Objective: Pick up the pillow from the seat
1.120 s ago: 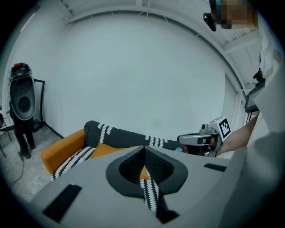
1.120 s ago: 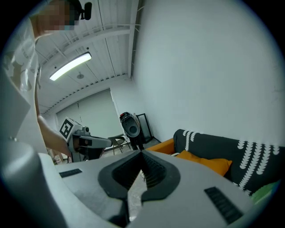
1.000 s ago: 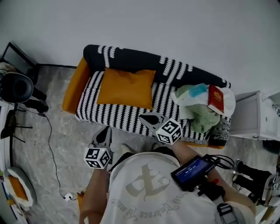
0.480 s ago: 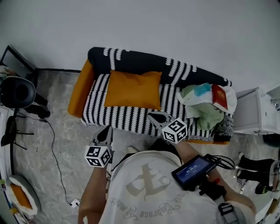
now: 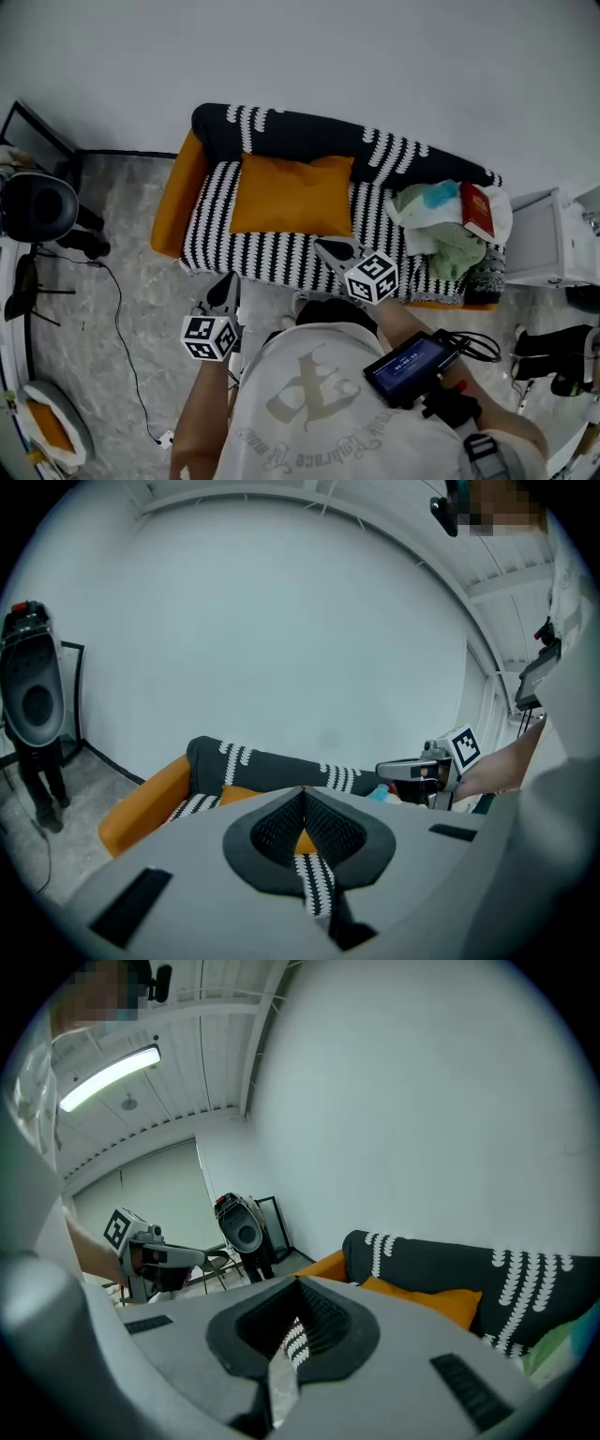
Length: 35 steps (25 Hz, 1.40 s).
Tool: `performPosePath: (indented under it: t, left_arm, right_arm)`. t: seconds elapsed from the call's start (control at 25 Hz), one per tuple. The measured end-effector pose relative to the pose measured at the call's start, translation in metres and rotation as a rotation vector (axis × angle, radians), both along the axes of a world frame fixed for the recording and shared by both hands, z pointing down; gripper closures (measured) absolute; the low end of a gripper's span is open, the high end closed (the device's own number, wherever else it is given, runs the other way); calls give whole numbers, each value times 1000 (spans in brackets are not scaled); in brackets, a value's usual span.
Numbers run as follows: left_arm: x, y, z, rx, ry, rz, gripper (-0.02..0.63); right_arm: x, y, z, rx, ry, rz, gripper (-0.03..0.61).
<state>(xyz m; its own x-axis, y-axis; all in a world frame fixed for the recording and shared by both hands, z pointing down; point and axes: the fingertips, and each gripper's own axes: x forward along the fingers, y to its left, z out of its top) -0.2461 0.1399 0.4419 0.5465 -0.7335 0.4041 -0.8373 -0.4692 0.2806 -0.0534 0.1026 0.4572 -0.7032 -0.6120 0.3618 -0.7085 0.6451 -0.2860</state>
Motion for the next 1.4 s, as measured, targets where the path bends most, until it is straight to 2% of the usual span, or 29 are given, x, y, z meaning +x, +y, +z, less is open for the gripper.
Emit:
performPosePath:
  t: [0.32,0.52,0.96,1.4]
  left_arm:
    - [-18,-27,8,-26,-27,-19,604]
    - [-27,-62,14,-46,-34,-24,604]
    - [16,-151,15,-55,-41,81,604]
    - [61,-211,25,-75,-67,163,604]
  right_arm:
    - [-21,-38,19,-31,-31,-7,566]
    - [-23,-75,18,-20,-38,1,566]
    - [14,-142,25,-50,-51,83,566]
    - [50,-188,48,-89,-54,144,566]
